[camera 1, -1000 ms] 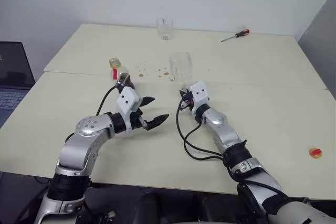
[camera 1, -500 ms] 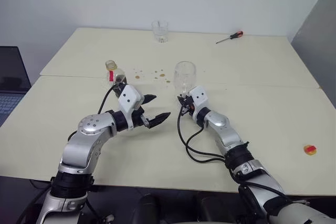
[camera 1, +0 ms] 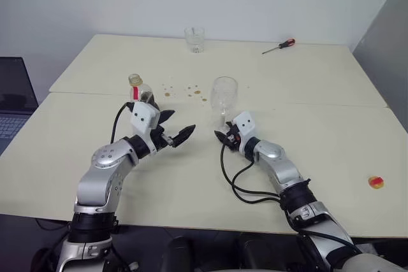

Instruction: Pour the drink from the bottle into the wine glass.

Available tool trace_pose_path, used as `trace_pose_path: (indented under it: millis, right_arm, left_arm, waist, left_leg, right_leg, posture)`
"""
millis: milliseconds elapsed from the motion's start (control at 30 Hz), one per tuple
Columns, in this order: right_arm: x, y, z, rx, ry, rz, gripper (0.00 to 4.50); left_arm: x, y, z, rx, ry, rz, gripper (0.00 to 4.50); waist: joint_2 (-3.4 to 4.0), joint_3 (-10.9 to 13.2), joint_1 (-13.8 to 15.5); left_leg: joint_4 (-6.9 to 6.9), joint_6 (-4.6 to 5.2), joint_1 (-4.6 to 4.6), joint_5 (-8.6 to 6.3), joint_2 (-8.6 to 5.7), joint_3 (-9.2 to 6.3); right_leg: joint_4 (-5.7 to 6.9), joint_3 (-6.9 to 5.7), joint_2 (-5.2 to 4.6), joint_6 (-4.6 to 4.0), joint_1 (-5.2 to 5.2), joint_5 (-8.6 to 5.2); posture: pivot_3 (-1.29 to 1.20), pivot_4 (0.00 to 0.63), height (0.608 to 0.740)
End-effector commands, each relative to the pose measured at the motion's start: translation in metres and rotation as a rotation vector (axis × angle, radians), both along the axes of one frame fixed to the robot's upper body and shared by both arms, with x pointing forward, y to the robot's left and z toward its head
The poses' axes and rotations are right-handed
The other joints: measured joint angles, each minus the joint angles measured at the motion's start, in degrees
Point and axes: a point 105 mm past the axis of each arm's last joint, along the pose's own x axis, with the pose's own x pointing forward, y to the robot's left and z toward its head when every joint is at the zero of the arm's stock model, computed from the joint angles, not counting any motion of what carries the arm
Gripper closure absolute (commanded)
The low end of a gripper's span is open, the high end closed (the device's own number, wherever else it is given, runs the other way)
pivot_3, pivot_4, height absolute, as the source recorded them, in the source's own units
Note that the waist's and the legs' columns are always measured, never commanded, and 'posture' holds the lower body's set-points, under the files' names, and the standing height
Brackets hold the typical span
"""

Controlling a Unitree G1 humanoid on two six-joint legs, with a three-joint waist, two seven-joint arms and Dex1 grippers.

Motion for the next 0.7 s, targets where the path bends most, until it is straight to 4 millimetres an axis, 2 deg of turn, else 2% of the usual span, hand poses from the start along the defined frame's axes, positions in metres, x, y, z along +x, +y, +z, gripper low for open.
trace_pose_path:
  millis: [33,167,233,300,400,500,567,700]
  right_arm:
    - [-0.006,-0.006,0.013,-0.006,-0.031,0.017,0.16]
    - [-0.021,-0.019,0.021,-0.05,-0.032,0.055,0.07]
    - [-0.031,-0.032,0.035,-0.053,-0.007,0.057,0.07]
    - [-0.044,-0.043,0.051,-0.056,0.019,0.082,0.07]
    - [-0.061,-0.061,0.08,-0.04,0.051,0.109,0.07]
    - [-0.074,-0.072,0.118,-0.025,0.047,0.158,0.07]
    - [-0.083,-0.072,0.142,-0.033,0.025,0.21,0.07]
    - [-0.093,-0.059,0.185,-0.03,-0.046,0.292,0.07]
  left_arm:
    - [0.004,0.011,0.006,-0.036,-0.062,0.071,0.0]
    - [0.004,0.021,0.0,-0.042,-0.105,0.145,0.0]
    - [0.0,0.042,-0.001,-0.053,-0.149,0.278,0.0]
    - [-0.01,0.055,-0.006,-0.05,-0.154,0.34,0.0]
    - [-0.024,0.063,-0.016,-0.05,-0.131,0.384,0.0]
    - [-0.026,0.076,-0.026,-0.075,-0.115,0.487,0.0]
    - [-0.023,0.077,-0.033,-0.086,-0.105,0.525,0.0]
    - [-0.015,0.073,-0.027,-0.111,-0.119,0.527,0.0]
  waist:
    - [-0.01,0.0,0.07]
    - [0.0,0.02,0.24]
    - [0.03,0.03,0.36]
    - [0.04,0.04,0.26]
    - [0.02,0.05,0.37]
    - [0.0,0.14,0.59]
    - [-0.01,0.17,0.77]
    - [-0.08,0.21,0.74]
  left_leg:
    - [0.0,0.0,-0.04,0.0,0.0,-0.02]
    - [0.02,0.0,-0.23,0.0,-0.02,-0.03]
    - [0.01,-0.01,-0.32,-0.01,-0.03,0.01]
    - [-0.03,-0.04,-0.4,-0.04,-0.01,0.04]
    - [-0.08,-0.13,-0.43,-0.12,0.01,0.02]
    - [-0.13,-0.14,-0.43,-0.13,0.0,-0.08]
    - [-0.12,-0.13,-0.43,-0.12,-0.01,-0.08]
    - [-0.04,-0.09,-0.37,-0.11,-0.03,-0.06]
  right_leg:
    - [-0.03,-0.02,0.0,0.0,-0.01,0.0]
    - [-0.25,-0.05,0.0,0.03,-0.05,0.02]
    - [-0.4,-0.04,-0.03,0.02,-0.07,0.07]
    - [-0.6,0.0,-0.22,0.02,-0.08,0.11]
    - [-0.66,-0.04,-0.24,0.03,-0.1,0.1]
    - [-0.69,-0.16,-0.25,0.04,-0.08,0.08]
    - [-0.7,-0.16,-0.25,0.12,-0.07,0.04]
    - [-0.7,-0.09,-0.22,0.28,-0.05,0.01]
  posture:
    - [0.0,0.15,0.74]
    - [0.0,0.15,0.74]
    - [0.0,0.15,0.74]
    - [0.0,0.15,0.74]
    - [0.0,0.15,0.74]
    - [0.0,0.15,0.74]
    - [0.0,0.15,0.74]
    - [0.0,0.15,0.74]
